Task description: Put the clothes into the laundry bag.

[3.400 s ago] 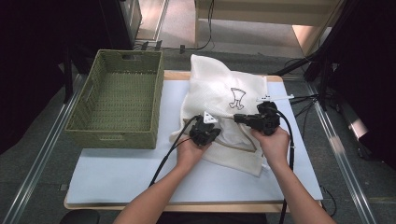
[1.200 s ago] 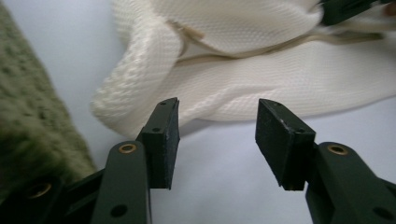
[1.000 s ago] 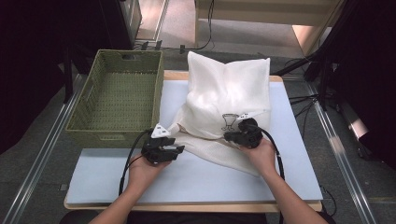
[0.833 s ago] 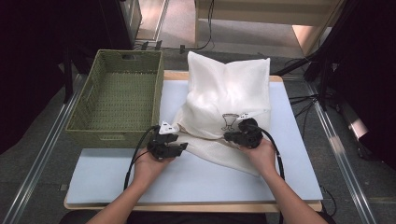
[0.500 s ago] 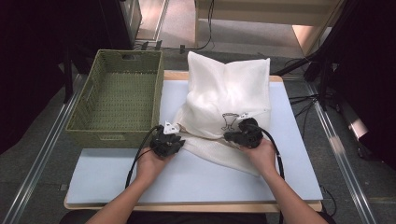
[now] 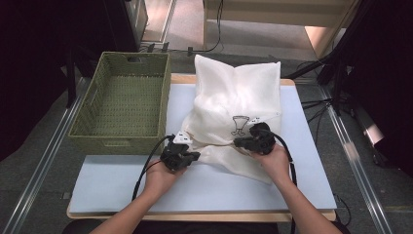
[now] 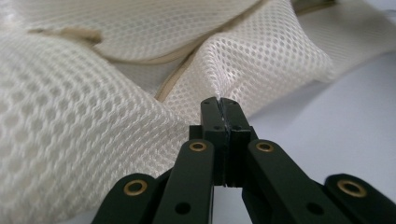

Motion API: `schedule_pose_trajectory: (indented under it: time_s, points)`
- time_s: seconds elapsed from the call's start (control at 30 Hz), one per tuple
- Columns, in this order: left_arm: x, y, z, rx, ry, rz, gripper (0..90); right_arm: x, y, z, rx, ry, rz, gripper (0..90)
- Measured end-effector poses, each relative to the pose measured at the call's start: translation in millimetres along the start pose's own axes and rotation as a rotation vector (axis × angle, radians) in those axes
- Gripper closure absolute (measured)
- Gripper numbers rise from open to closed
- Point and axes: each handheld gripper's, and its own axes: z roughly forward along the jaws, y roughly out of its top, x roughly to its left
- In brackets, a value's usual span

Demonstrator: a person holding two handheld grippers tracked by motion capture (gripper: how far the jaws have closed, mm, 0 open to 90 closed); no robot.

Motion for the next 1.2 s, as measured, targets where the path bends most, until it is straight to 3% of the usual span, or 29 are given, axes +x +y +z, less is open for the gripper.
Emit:
schedule_pose_trajectory:
  time_s: [0.07,0.2,0.27,0.37,0.5,0.6,0.77,0.83,0.93,1.2]
  points:
    - [-7.9,-0.5,-1.8,-0.006,-0.031,-0.008,90.0,0.1,-0.7,-2.8,0.004,0.001,-0.001,89.1]
    - [-33.3,-5.7,-1.4,0.014,-0.079,0.043,90.0,-0.8,-3.9,-12.8,0.016,0.009,0.001,89.1]
    - [-43.7,-9.7,2.3,0.023,-0.123,0.027,90.0,-1.5,-6.3,-18.8,0.027,0.014,0.0,89.1]
    - [-52.4,-13.8,7.2,0.036,-0.122,0.05,90.0,-1.6,-11.2,-27.7,0.036,0.027,0.005,89.2]
    - [-48.4,-16.2,8.3,0.028,-0.131,0.027,90.0,5.1,-19.3,-41.1,0.019,0.039,-0.006,89.3]
    - [-43.3,-16.6,1.8,0.029,-0.128,0.019,87.5,8.6,-20.6,-41.7,0.006,0.038,-0.015,89.2]
    - [-34.2,-17.2,-17.7,0.018,-0.145,0.0,77.1,5.7,-20.8,-30.6,0.006,0.037,-0.038,88.3]
    - [-31.3,-18.8,-27.8,0.006,-0.133,0.015,73.0,5.8,-20.8,-31.2,-0.003,0.04,-0.041,87.1]
    - [-22.9,-20.4,-39.8,0.006,-0.114,0.003,68.5,7.9,-19.9,-35.9,-0.011,0.043,-0.048,83.1]
    - [0.6,-22.3,-57.5,-0.012,-0.118,-0.081,53.5,18.1,-13.7,-51.3,-0.062,0.041,-0.069,71.2]
